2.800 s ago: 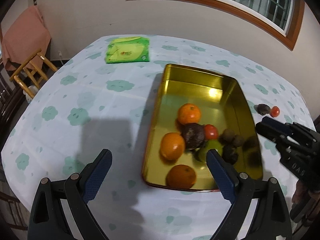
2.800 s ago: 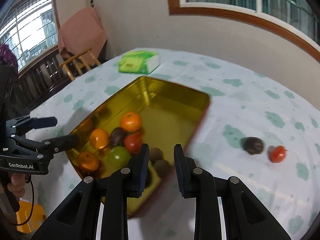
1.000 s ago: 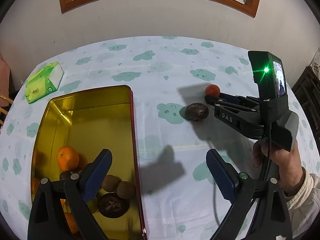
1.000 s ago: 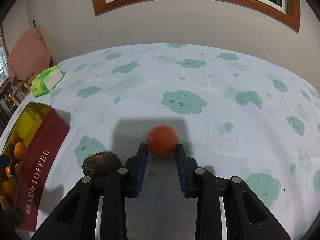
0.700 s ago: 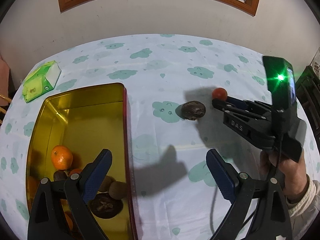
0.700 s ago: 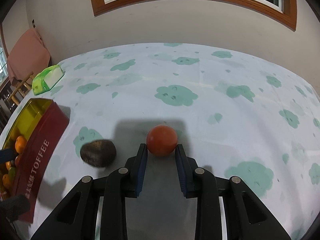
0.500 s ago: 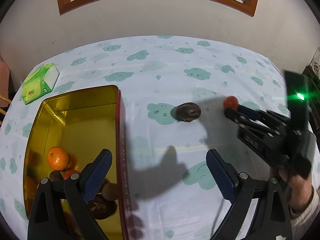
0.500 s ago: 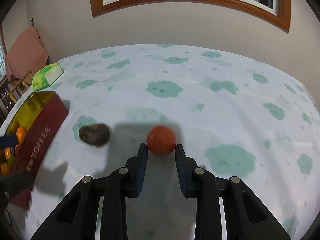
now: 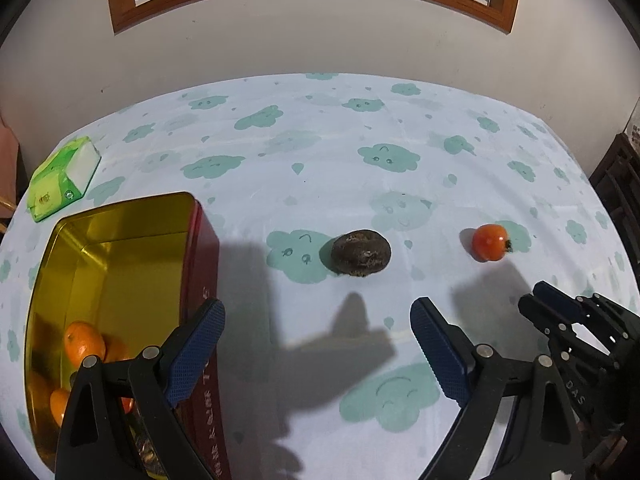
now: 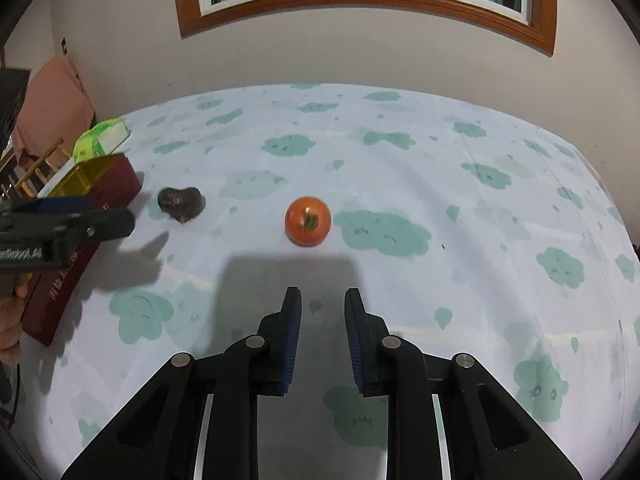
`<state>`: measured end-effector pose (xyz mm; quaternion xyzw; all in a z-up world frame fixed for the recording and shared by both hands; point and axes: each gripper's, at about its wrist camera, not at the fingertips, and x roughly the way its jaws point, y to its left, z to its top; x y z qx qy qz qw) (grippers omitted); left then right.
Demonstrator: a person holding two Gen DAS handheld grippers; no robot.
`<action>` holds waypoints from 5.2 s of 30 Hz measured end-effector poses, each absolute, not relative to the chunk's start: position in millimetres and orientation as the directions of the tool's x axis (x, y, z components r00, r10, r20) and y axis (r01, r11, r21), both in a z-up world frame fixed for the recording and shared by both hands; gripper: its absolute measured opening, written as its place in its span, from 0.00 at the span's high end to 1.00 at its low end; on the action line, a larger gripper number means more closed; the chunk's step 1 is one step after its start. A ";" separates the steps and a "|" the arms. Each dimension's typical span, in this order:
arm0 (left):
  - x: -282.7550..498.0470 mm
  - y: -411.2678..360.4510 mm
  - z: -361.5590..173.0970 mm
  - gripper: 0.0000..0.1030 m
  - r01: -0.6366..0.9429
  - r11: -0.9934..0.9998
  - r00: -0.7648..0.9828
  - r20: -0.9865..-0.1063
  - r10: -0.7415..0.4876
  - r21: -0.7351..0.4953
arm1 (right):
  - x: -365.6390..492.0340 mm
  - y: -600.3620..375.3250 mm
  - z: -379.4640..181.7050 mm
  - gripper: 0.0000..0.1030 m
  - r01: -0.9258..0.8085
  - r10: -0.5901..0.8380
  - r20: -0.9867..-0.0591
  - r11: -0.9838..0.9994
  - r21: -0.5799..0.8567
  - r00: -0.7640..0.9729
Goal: Organize fruits
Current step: 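Move the left gripper to the dark wrinkled fruit and close on it, then carry the dark wrinkled fruit into the gold tin and open the left gripper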
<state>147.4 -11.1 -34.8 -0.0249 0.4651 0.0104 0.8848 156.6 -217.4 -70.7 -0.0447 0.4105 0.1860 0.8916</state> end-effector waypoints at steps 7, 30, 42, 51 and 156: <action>156.1 -8.4 -39.8 0.11 -0.051 0.998 0.558 -0.830 -0.004 -0.039 | 173.3 -201.9 -67.8 0.54 -0.384 0.290 -0.735 0.922 0.043 0.613; 169.8 -15.9 -48.2 0.12 -0.035 0.998 0.544 -0.839 -0.017 -0.043 | 203.4 -211.4 -80.6 0.66 -0.331 0.291 -0.763 0.937 0.108 0.577; 184.6 -20.8 -54.9 0.27 -0.029 0.999 0.544 -0.839 -0.022 -0.045 | 150.9 -237.2 -80.3 0.66 -0.291 0.303 -0.754 0.944 0.155 0.583; 199.1 -26.1 -68.7 0.46 -0.007 0.999 0.521 -0.853 -0.031 -0.041 | 150.6 -233.8 -80.5 0.66 -0.295 0.288 -0.758 0.946 0.132 0.585; 19.9 136.2 -19.7 0.42 -0.207 0.978 0.555 -0.825 0.103 -0.017 | 145.8 -220.0 -80.1 0.65 -0.297 0.203 -0.773 0.955 0.020 0.601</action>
